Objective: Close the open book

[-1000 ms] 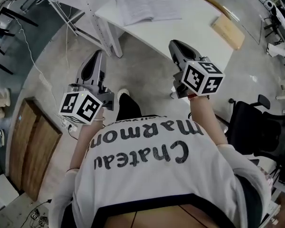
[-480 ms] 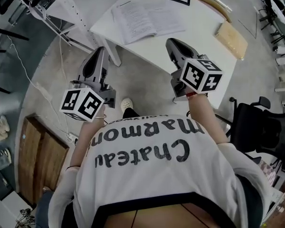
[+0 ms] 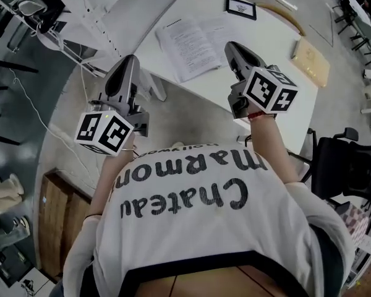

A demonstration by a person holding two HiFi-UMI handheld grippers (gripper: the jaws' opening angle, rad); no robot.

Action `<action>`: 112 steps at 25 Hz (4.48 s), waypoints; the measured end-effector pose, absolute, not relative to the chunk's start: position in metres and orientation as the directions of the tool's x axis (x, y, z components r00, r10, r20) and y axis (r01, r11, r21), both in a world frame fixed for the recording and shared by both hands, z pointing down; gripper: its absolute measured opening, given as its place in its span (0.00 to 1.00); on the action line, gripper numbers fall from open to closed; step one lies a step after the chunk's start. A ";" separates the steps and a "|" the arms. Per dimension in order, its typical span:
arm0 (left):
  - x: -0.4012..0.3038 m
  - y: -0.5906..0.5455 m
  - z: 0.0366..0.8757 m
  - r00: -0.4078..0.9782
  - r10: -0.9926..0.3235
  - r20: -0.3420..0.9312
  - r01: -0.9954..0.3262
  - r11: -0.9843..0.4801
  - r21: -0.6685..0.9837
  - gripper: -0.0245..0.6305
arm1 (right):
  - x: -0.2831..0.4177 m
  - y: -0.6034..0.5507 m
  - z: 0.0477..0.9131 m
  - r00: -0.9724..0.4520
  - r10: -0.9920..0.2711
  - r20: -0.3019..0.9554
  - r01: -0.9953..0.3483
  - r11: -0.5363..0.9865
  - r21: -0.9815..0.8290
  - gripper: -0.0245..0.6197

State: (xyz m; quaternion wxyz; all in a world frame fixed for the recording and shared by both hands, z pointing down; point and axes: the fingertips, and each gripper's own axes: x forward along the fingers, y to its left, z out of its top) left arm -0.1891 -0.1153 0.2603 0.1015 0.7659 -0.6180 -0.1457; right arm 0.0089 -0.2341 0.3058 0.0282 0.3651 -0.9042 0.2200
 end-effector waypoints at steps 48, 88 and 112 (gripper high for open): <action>-0.227 -0.120 0.368 0.214 -0.972 0.097 -0.892 -0.154 0.424 0.07 | -0.014 -0.259 0.510 -0.290 -0.676 0.677 -0.334 0.735 0.590 0.43; -0.223 -0.115 0.356 0.189 -0.980 0.060 -0.901 -0.149 0.407 0.07 | 0.010 -0.280 0.497 -0.417 -0.602 0.681 -0.587 0.750 0.304 0.11; -0.231 -0.149 0.351 0.186 -0.981 0.053 -0.906 -0.150 0.396 0.07 | 0.045 -0.306 0.525 -0.401 -0.533 0.745 -0.785 0.619 0.020 0.11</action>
